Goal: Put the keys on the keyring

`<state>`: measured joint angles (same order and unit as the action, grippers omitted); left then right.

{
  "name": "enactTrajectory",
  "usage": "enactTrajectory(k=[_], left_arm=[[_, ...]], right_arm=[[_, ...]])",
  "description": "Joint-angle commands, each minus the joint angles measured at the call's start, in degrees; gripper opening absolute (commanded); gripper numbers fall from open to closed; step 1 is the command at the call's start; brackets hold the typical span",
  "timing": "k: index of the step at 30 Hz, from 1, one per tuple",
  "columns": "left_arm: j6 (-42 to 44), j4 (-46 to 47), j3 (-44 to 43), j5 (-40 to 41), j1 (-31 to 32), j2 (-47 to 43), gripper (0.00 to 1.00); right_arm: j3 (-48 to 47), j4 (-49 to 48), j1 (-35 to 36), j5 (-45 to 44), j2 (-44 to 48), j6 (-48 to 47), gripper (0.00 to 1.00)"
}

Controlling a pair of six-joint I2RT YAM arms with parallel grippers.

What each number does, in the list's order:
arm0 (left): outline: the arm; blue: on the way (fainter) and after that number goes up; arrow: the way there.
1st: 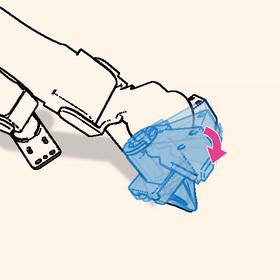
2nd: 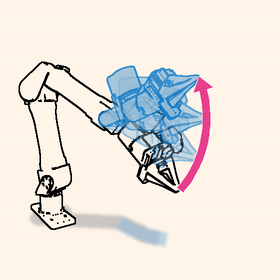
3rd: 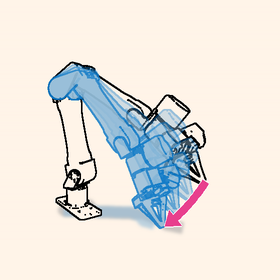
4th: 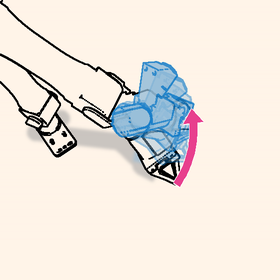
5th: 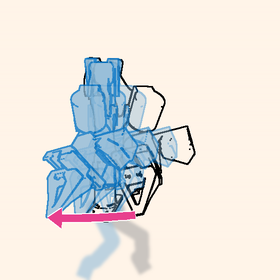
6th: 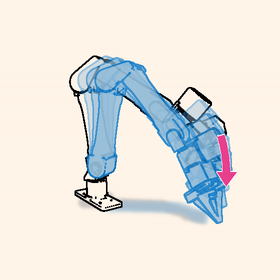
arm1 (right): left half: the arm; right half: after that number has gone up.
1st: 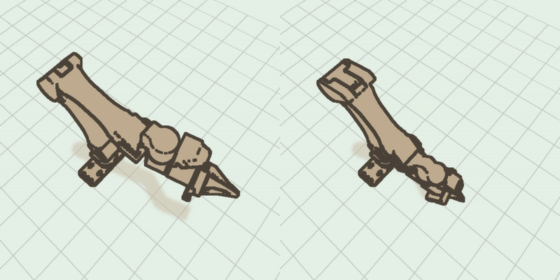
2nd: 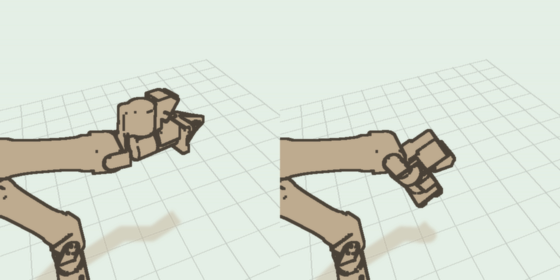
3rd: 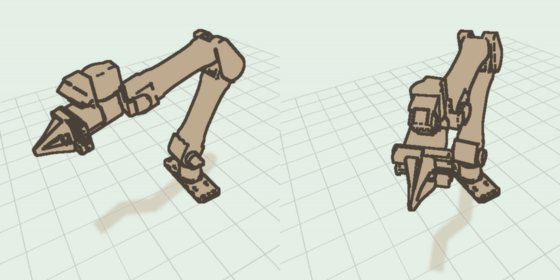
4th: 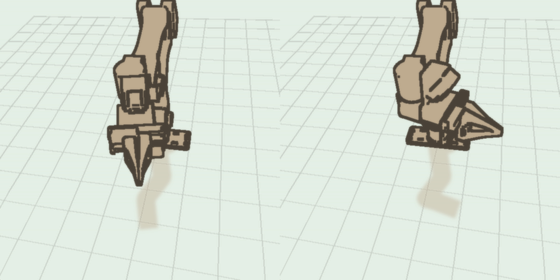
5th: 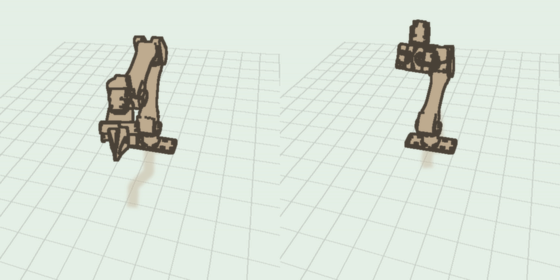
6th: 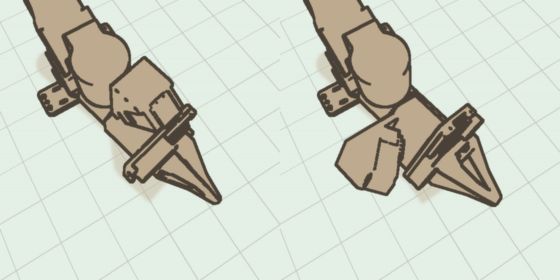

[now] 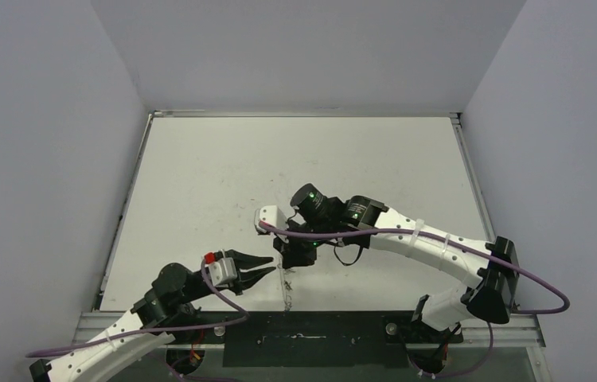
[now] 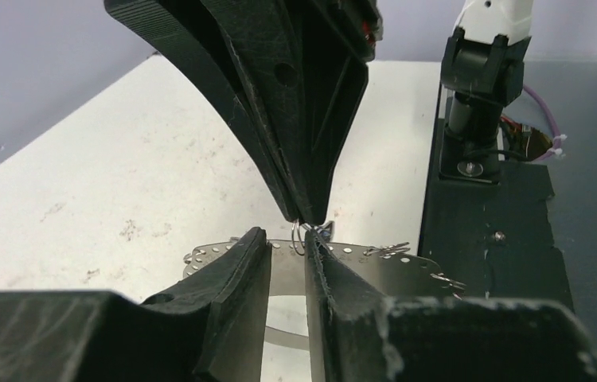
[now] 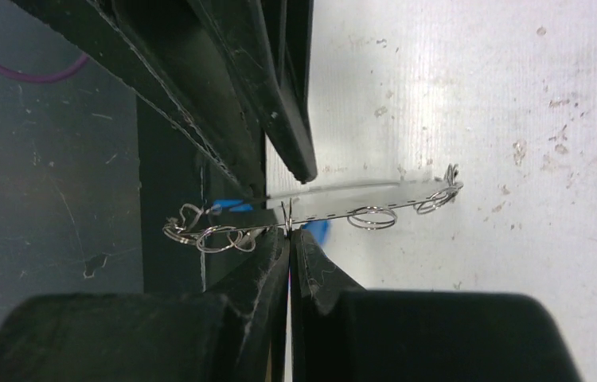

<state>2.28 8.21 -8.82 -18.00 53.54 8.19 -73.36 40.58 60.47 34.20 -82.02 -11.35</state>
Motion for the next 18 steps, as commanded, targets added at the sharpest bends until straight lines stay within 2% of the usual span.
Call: enactTrajectory(k=[1,7,18], left_arm=[[2.37,-4.93,-4.29,0.08,0.07,3.7,0.22],[3.43,-4.47,-5.76,-2.66,0.08,9.98,0.24],[0.71,6.39,-3.62,-5.18,0.07,16.19,0.21]], right_arm=[[-6.98,8.54,2.21,-8.09,-2.92,1.34,0.0],[-11.17,10.99,3.74,-9.15,-6.18,2.21,0.0],[-11.43,10.87,4.37,-9.25,-7.32,2.47,0.0]])
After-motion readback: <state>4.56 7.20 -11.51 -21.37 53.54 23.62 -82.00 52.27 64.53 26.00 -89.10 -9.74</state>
